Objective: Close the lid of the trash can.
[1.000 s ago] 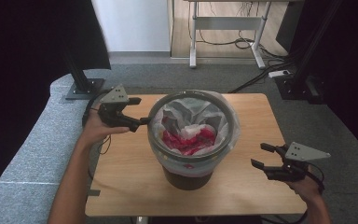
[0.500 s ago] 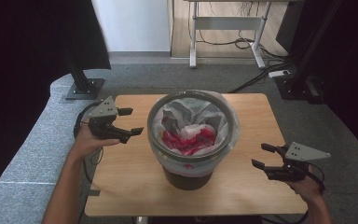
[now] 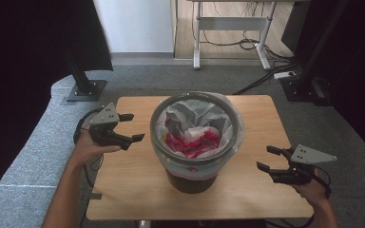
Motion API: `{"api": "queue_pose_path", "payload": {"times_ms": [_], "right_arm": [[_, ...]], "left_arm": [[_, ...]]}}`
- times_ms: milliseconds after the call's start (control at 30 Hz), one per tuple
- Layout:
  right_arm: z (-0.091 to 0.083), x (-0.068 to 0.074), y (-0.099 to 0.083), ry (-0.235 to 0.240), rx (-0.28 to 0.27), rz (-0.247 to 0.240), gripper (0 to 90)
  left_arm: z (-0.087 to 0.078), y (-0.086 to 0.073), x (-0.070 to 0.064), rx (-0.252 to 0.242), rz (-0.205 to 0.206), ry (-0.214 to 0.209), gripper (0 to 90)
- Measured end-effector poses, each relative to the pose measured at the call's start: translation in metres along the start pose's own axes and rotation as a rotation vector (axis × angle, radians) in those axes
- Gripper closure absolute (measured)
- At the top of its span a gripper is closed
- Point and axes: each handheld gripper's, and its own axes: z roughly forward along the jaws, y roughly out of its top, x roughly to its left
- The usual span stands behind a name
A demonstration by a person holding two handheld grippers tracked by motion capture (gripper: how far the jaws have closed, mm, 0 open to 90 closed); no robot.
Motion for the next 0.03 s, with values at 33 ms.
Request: {"api": "queue_pose_path", "payload": {"times_ms": [33], "right_arm": [[0.0002, 0.0000, -0.0002, 0.000, 0.001, -0.001, 28.5]], "left_arm": [[0.0003, -0.0005, 0.0002, 0.003, 0.000, 0.000, 20.8]]}}
